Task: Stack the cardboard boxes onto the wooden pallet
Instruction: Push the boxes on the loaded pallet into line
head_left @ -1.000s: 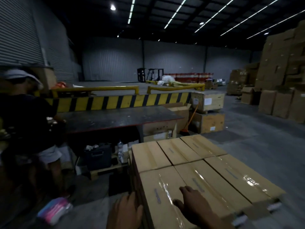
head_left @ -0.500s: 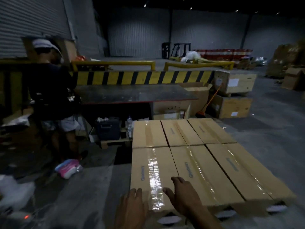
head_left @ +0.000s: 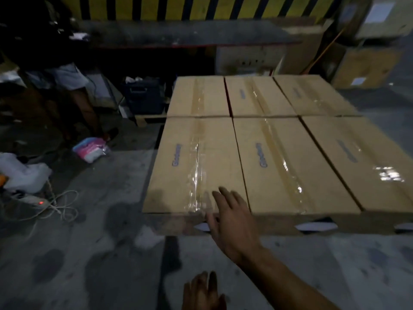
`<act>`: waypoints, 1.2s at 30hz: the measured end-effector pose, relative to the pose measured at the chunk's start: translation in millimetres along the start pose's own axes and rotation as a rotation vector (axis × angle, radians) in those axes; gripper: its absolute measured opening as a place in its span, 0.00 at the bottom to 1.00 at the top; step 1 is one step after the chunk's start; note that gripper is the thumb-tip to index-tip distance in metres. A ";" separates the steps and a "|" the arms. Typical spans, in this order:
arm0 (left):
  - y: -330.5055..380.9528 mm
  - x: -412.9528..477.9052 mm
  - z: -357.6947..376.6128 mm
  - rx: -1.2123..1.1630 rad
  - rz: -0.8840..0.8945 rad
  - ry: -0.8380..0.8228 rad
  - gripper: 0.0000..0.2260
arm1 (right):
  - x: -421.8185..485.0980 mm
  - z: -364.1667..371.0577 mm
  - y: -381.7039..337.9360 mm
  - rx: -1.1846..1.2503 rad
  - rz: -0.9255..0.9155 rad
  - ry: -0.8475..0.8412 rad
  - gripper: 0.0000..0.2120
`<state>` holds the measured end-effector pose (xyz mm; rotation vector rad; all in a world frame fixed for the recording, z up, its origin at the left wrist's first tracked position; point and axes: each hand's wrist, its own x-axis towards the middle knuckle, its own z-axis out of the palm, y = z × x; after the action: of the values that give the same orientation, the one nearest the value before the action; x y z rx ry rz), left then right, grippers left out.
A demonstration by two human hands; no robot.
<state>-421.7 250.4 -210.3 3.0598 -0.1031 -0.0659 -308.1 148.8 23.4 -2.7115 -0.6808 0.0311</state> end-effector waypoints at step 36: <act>-120.6 252.1 236.9 -0.083 -0.073 0.769 0.49 | 71.2 281.0 103.0 -0.715 -0.406 1.061 0.30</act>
<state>-173.3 334.6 -466.1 2.7720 0.0597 1.0469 -227.4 187.6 -270.8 -2.5036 -0.9373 -1.8743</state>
